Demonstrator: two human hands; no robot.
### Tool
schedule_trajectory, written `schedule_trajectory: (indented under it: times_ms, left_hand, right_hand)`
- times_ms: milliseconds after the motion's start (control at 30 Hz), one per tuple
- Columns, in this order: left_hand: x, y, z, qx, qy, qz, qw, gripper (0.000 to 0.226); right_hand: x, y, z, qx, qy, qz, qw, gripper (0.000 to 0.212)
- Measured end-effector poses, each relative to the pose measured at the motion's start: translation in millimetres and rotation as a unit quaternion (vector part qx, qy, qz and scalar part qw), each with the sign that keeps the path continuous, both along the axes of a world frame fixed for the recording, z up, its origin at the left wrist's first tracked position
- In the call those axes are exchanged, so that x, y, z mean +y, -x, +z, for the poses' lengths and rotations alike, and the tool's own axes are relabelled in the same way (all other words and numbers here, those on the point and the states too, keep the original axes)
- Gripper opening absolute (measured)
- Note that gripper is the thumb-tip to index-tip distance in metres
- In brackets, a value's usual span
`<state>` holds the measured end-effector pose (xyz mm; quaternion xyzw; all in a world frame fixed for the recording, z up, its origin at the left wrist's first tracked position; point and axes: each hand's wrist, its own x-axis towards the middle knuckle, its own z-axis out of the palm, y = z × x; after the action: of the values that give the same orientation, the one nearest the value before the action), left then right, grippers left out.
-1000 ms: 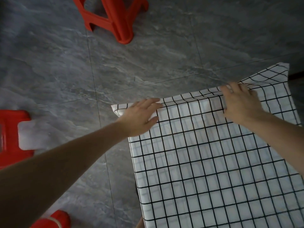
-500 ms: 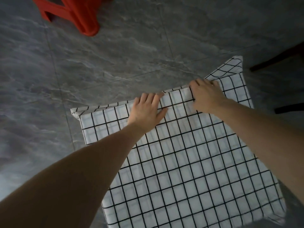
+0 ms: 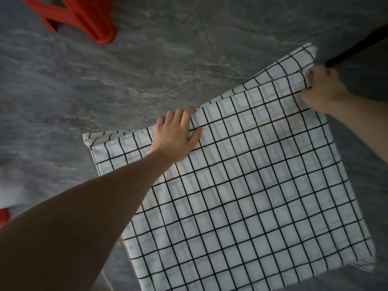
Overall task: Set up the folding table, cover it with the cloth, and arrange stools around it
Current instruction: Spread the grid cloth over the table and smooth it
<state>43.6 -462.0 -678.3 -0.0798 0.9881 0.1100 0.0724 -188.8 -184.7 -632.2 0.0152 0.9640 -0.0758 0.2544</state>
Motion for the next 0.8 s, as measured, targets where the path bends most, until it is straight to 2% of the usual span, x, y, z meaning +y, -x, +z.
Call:
schedule_trajectory:
  times_ms: [67, 100, 167, 200, 300, 400, 567, 600, 667, 733, 800]
  left_hand:
    - [-0.1, -0.2, 0.4, 0.006, 0.000, -0.002, 1.000, 0.051]
    - [0.2, 0.0, 0.6, 0.010, 0.000, -0.004, 1.000, 0.051]
    - [0.4, -0.6, 0.8, 0.017, 0.001, -0.008, 1.000, 0.049]
    - [-0.4, -1.1, 0.4, 0.020, 0.000, -0.011, 1.000, 0.048]
    - [-2.2, -1.8, 1.3, 0.014, -0.008, -0.017, 1.000, 0.050]
    - [-7.6, -1.3, 9.8, -0.045, -0.014, -0.041, 0.998, 0.062]
    - [-31.4, -10.6, 21.2, -0.144, 0.039, -0.107, 0.983, 0.068]
    - [-32.7, -9.7, 23.2, -0.156, 0.050, -0.111, 0.980, 0.067]
    - [-28.8, -8.2, 30.4, -0.160, 0.062, -0.094, 0.981, 0.068]
    - [-17.1, -16.1, 36.0, -0.112, 0.060, -0.068, 0.990, 0.072]
    - [-0.9, -40.1, 41.4, -0.049, 0.016, -0.048, 0.998, 0.073]
  right_hand:
    - [-1.5, -14.8, 3.4, 0.050, -0.009, -0.026, 0.998, 0.062]
    - [-2.4, -25.5, 5.7, 0.096, -0.019, 0.013, 0.995, 0.062]
    - [-5.8, -55.3, 10.0, 0.187, -0.008, 0.171, 0.967, 0.059]
    - [-9.7, -74.3, 12.4, 0.202, 0.025, 0.247, 0.947, 0.058]
    - [-23.0, -143.6, 14.9, 0.138, 0.089, 0.391, 0.906, 0.061]
    - [-7.3, -196.5, 4.3, 0.077, 0.079, 0.448, 0.887, 0.064]
    - [86.0, -195.8, 0.6, 0.090, 0.057, 0.366, 0.925, 0.051]
    - [109.9, -192.9, 0.9, 0.099, 0.049, 0.304, 0.946, 0.049]
    - [151.5, -190.1, 4.3, 0.074, 0.008, 0.103, 0.992, 0.050]
    - [171.0, -194.3, 10.4, 0.028, -0.038, -0.065, 0.997, 0.056]
    - [166.7, -208.4, 16.3, 0.055, -0.043, -0.092, 0.993, 0.056]
